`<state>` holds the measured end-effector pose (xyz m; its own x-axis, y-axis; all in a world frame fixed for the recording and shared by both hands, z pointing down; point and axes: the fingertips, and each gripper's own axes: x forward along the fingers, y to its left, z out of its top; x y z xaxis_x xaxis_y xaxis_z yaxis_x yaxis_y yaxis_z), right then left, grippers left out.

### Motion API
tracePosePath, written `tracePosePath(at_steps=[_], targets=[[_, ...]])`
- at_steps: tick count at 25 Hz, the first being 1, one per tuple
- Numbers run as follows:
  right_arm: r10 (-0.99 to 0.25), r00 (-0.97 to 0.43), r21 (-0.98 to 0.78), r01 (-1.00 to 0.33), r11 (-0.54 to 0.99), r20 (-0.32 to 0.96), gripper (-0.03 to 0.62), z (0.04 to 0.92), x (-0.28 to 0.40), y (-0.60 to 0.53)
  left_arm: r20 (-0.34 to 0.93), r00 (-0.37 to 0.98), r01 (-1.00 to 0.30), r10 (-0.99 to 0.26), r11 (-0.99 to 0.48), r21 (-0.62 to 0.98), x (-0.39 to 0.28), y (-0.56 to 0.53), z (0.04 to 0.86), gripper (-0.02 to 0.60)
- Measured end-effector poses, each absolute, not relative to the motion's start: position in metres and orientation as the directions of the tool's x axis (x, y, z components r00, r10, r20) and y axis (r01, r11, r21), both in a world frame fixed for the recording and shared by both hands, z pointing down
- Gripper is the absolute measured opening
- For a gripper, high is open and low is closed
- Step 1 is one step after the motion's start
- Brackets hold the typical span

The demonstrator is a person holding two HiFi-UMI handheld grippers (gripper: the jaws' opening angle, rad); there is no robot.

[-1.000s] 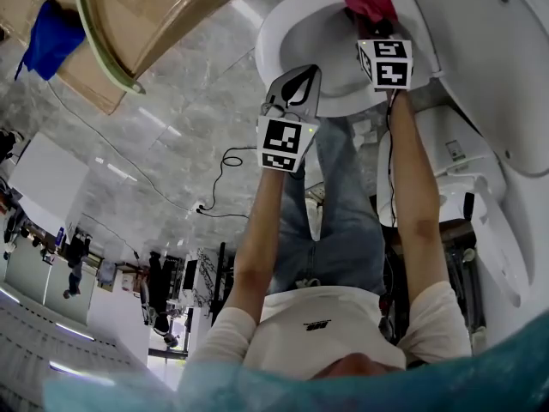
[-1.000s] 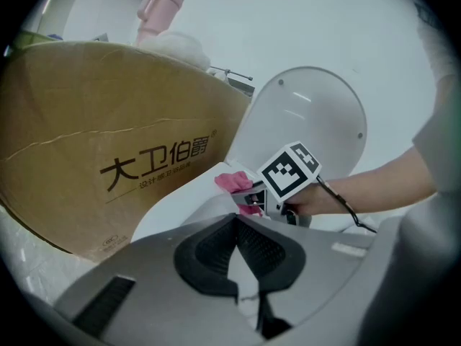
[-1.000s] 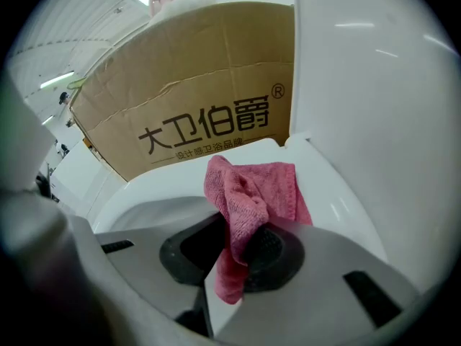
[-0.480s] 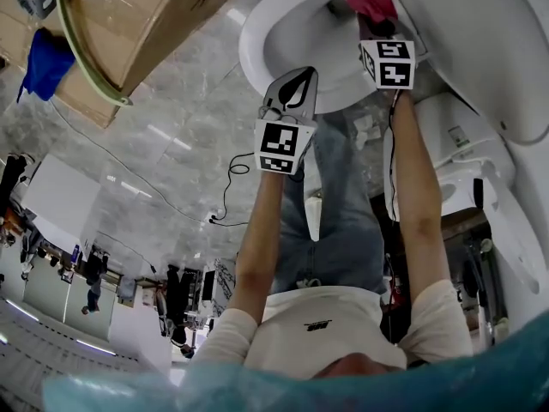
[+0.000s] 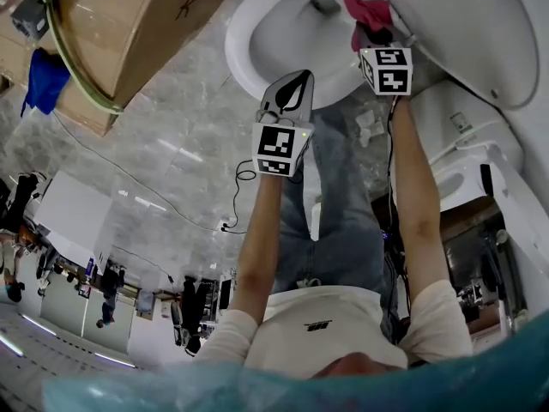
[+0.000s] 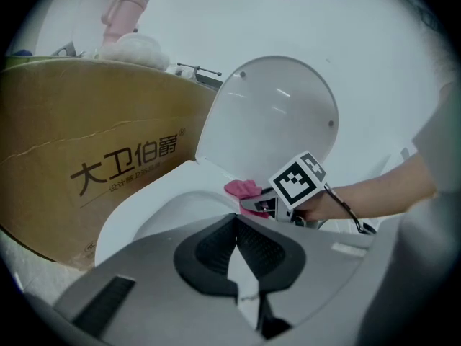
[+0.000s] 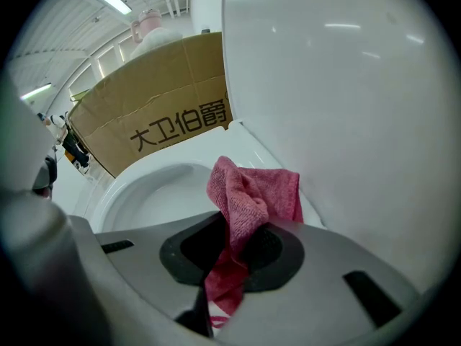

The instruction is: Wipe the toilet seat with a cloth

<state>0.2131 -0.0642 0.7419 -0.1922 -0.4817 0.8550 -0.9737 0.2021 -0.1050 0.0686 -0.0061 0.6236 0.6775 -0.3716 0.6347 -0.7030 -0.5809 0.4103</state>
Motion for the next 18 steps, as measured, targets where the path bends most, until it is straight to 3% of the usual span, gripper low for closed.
tracePosePath(at_steps=[18], targets=[[-0.465, -0.117, -0.116, -0.993, 0.032, 0.877, 0.052, 0.729, 0.226, 0.048, 0.606, 0.744, -0.593, -0.283, -0.698, 0.401, 0.099, 0.032, 0.599, 0.006]])
